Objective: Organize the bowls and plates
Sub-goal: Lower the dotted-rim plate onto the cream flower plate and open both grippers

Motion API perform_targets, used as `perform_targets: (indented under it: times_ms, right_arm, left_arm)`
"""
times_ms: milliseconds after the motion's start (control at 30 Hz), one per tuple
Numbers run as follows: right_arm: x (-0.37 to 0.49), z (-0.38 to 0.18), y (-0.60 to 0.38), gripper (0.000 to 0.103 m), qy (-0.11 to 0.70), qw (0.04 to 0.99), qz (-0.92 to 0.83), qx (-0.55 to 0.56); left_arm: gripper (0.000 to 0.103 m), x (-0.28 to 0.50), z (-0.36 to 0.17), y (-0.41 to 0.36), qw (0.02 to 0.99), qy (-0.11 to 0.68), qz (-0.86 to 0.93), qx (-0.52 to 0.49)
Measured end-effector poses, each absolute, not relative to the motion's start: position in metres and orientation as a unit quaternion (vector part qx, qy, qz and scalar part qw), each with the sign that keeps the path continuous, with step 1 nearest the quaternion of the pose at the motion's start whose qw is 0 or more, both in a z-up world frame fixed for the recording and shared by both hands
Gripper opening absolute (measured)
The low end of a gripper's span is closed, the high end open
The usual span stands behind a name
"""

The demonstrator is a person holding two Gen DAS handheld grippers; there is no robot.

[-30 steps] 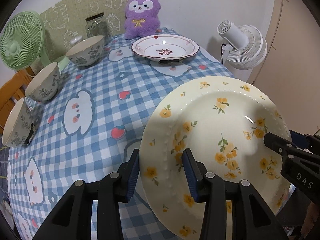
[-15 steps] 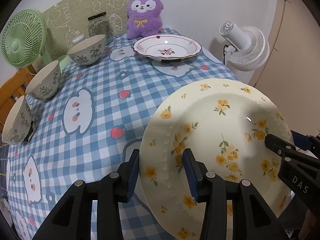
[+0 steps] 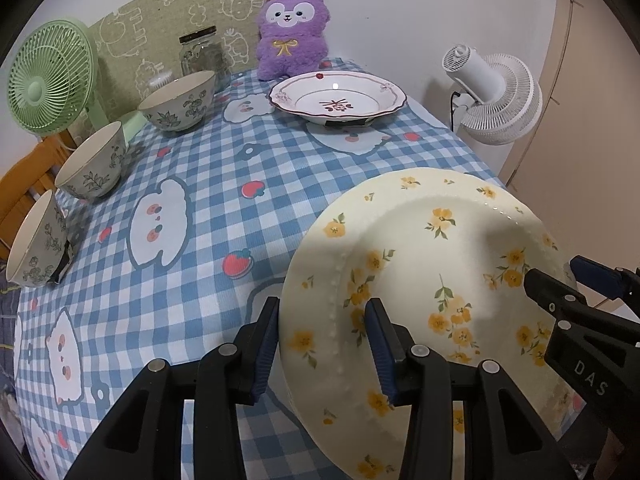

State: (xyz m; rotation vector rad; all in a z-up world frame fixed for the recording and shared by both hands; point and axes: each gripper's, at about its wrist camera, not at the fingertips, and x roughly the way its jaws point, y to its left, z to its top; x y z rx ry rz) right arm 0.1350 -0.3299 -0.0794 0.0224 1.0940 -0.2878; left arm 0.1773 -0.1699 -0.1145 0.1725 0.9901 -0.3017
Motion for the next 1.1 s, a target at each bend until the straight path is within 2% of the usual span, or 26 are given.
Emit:
perform_targets:
  times_ms: [267, 333, 400, 500, 1100]
  right_arm:
    - [0.132, -0.071, -0.339, 0.057, 0.513, 0.847, -0.121, 0.062]
    - [0.131, -0.063, -0.336, 0.057, 0.499, 0.857, -0.115, 0.057]
    - [0.131, -0.054, -0.331, 0.06, 0.487, 0.865, -0.11, 0.045]
    - [0.129, -0.039, -0.321, 0.073, 0.468, 0.878, -0.094, 0.034]
    - [0.102, 0.056, -0.295, 0.075, 0.374, 0.921, -0.109, 0.02]
  left_arm:
    - [0.046, 0.179, -0.106, -0.168, 0.861, 0.48, -0.153, 0.065]
    - [0.051, 0.176, -0.097, -0.17, 0.869, 0.464, -0.153, 0.075]
    - [0.061, 0.174, -0.089, -0.172, 0.874, 0.453, -0.156, 0.078]
    - [0.062, 0.17, -0.077, -0.172, 0.879, 0.442, -0.16, 0.078]
    - [0.065, 0.148, 0.009, -0.153, 0.917, 0.364, -0.145, 0.075]
